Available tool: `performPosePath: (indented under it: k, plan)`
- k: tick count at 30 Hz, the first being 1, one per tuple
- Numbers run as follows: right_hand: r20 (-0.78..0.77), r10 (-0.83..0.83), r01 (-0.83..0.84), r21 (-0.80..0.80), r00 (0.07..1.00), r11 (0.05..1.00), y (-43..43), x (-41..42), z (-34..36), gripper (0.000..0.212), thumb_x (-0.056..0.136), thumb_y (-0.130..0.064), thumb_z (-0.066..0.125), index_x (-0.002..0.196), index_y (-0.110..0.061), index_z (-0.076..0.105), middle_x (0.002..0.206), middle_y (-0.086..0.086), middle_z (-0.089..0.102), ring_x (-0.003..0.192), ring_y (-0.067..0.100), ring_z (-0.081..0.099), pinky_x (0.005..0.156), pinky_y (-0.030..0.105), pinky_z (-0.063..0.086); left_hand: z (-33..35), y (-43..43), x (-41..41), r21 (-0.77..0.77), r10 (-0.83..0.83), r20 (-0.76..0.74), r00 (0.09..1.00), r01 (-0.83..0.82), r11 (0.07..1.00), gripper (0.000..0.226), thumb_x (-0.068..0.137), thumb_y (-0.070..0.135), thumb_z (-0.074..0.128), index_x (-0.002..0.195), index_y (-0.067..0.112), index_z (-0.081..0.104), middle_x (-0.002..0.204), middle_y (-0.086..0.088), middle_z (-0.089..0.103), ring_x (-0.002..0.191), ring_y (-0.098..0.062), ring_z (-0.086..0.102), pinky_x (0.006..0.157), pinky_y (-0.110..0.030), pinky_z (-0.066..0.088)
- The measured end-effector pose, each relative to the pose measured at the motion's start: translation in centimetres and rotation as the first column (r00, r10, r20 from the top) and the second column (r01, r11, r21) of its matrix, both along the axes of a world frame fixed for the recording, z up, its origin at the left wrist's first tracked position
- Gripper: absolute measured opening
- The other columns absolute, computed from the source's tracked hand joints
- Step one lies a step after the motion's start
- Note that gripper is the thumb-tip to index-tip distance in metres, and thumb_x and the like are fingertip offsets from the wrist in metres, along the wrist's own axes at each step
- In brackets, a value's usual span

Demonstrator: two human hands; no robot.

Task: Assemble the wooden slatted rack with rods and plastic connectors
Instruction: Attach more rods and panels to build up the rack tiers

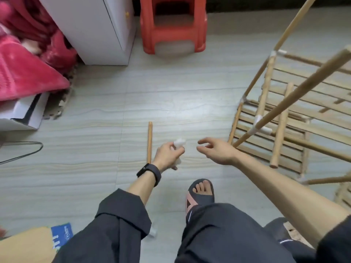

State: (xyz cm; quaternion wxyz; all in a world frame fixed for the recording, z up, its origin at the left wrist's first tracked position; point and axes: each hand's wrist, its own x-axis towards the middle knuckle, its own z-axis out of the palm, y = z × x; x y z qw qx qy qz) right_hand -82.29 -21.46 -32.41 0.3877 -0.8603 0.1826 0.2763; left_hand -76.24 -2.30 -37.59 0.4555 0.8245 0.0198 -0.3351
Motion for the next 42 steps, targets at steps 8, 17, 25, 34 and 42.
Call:
performPosePath:
  k: [8, 17, 25, 34, 42]
  plan:
    - [0.253, -0.328, 0.215, 0.391, 0.91, 0.895, 2.8, -0.2, 8.1, 0.038, 0.097, -0.045, 0.064, 0.122, -0.017, 0.061, 0.1, 0.005, 0.076, 0.078, 0.022, 0.077, 0.076, 0.038, 0.062, 13.2, -0.5, -0.2, -0.054, -0.203, 0.319, 0.926, 0.232, 0.971, 0.027, 0.086, 0.048, 0.075, 0.106, 0.029, 0.074, 0.097, 0.01, 0.06, 0.054, -0.007, 0.063, 0.045, -0.029, 0.054]
    - [0.274, -0.285, 0.212, 0.266, 0.919, 0.94, 3.5, -0.3, 6.6, 0.035, 0.1, -0.048, 0.057, 0.1, -0.014, 0.067, 0.094, 0.0, 0.077, 0.074, 0.017, 0.076, 0.074, 0.036, 0.061, 4.2, 8.3, -3.7, 0.376, -0.28, 0.094, 0.956, 0.226, 0.899, 0.052, 0.079, 0.046, 0.079, 0.119, 0.023, 0.055, 0.105, -0.006, 0.065, 0.082, -0.019, 0.065, 0.061, -0.035, 0.061]
    - [0.195, -0.178, 0.148, 0.158, 0.965, 0.976, 4.0, -0.2, 4.5, 0.032, 0.101, -0.043, 0.057, 0.102, -0.013, 0.068, 0.098, -0.002, 0.076, 0.077, 0.016, 0.076, 0.082, 0.041, 0.061, -10.2, 16.1, -16.1, 0.58, -0.087, -0.396, 0.914, 0.322, 0.748, 0.104, 0.081, 0.066, 0.068, 0.154, 0.013, 0.017, 0.136, -0.01, 0.058, 0.122, -0.03, 0.057, 0.088, -0.035, 0.049]
    - [0.25, -0.121, 0.098, 0.103, 0.961, 0.99, 4.9, -0.1, 6.8, 0.031, 0.101, -0.044, 0.056, 0.099, -0.015, 0.067, 0.097, -0.005, 0.075, 0.074, 0.014, 0.076, 0.083, 0.045, 0.061, -10.3, 15.0, -15.6, 0.516, -0.078, -0.318, 0.945, 0.241, 0.822, 0.05, 0.098, 0.044, 0.053, 0.136, 0.012, 0.045, 0.132, -0.013, 0.058, 0.116, -0.033, 0.059, 0.092, -0.038, 0.054]
    - [0.48, -0.124, 0.051, 0.162, 0.868, 0.986, 3.1, -1.4, 19.3, 0.028, 0.099, -0.038, 0.063, 0.109, -0.012, 0.064, 0.109, 0.003, 0.07, 0.077, 0.015, 0.076, 0.073, 0.038, 0.058, 5.2, 5.4, -1.9, -0.058, 0.16, -0.048, 0.986, -0.162, 0.985, 0.049, 0.083, 0.047, 0.074, 0.123, 0.02, 0.064, 0.121, -0.014, 0.067, 0.077, -0.028, 0.065, 0.053, -0.032, 0.054]
